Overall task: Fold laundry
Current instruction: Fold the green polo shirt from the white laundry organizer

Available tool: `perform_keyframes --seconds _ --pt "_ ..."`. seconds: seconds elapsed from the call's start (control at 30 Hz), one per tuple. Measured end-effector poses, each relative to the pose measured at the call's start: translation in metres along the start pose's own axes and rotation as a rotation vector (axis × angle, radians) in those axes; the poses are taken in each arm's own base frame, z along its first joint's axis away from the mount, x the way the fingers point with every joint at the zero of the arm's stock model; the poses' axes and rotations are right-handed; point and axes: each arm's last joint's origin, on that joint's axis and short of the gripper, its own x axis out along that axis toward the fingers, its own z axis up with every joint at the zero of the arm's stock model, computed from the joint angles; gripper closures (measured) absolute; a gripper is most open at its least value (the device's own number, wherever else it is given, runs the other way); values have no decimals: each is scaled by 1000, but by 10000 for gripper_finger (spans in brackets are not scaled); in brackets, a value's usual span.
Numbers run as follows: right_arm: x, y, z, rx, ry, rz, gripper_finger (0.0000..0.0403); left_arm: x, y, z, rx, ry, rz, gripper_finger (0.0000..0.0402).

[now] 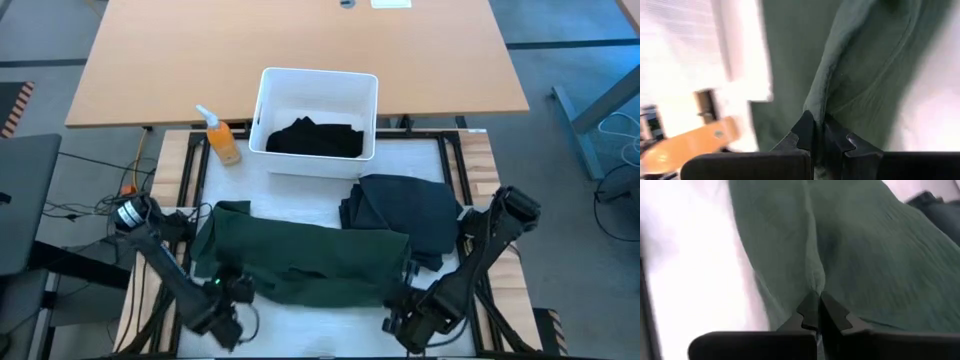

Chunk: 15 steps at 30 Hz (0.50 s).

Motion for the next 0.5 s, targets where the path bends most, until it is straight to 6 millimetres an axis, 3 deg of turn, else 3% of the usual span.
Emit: perform_keyframes --seconds 0.27,0.5 --pt "17 -30 19 -3 65 -166 383 49 38 10 15 165 88 401" --pt "30 -55 32 -10 169 -287 382 87 45 9 22 274 27 401"
